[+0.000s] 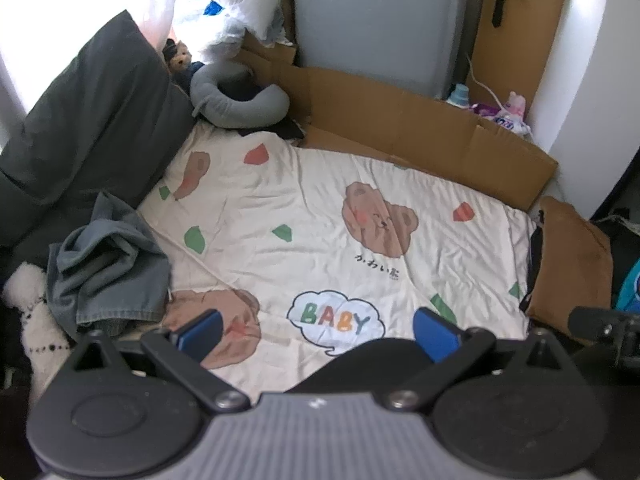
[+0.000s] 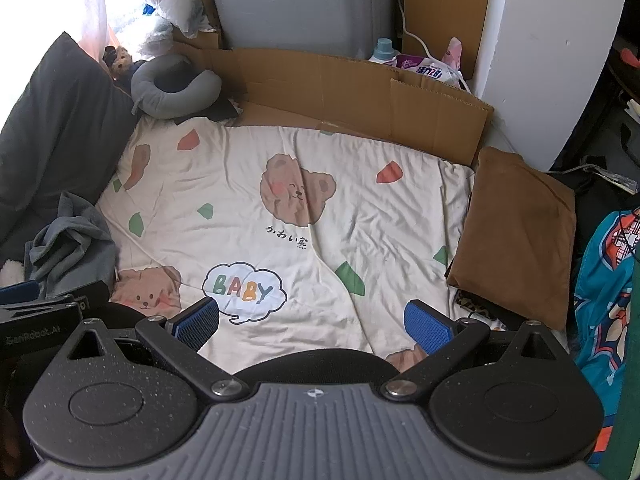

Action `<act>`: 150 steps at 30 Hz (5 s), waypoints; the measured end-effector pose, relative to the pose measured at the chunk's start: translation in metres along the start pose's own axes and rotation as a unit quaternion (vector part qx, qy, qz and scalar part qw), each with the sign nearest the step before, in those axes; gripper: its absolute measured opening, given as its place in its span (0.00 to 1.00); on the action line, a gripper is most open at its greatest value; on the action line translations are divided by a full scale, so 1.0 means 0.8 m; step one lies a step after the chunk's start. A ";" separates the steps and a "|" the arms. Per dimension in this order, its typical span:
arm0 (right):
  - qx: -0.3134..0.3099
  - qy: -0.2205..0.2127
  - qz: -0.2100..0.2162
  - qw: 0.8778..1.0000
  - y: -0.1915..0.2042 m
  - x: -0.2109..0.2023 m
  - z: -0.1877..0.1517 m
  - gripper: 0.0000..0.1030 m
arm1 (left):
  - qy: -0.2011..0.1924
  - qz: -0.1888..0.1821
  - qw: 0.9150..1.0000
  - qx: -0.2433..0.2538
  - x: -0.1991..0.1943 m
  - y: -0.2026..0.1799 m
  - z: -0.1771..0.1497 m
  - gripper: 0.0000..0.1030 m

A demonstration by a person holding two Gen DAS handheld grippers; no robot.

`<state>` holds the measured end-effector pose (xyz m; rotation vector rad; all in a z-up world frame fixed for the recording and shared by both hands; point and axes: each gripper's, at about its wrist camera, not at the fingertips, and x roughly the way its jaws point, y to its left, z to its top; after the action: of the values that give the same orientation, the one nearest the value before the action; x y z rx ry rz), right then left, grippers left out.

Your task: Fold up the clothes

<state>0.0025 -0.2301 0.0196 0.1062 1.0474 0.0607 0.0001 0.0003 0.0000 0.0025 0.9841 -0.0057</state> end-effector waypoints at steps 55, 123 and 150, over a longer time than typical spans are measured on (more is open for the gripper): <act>0.001 -0.005 -0.006 1.000 -0.002 0.000 -0.002 0.99 | 0.009 -0.003 1.000 -0.015 0.004 0.002 -0.001 0.99; -0.027 -0.029 -0.007 0.999 0.093 0.040 0.072 0.99 | -0.012 0.081 0.983 -0.166 0.015 0.307 0.051 0.96; -0.086 -0.053 0.009 0.995 0.122 0.140 0.143 0.98 | 0.038 0.095 0.972 -0.212 0.123 0.409 0.024 0.85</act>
<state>0.1578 -0.1288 -0.0088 -0.0376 0.9314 0.1606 0.0721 0.3274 -0.0714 -0.2977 1.0432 0.3839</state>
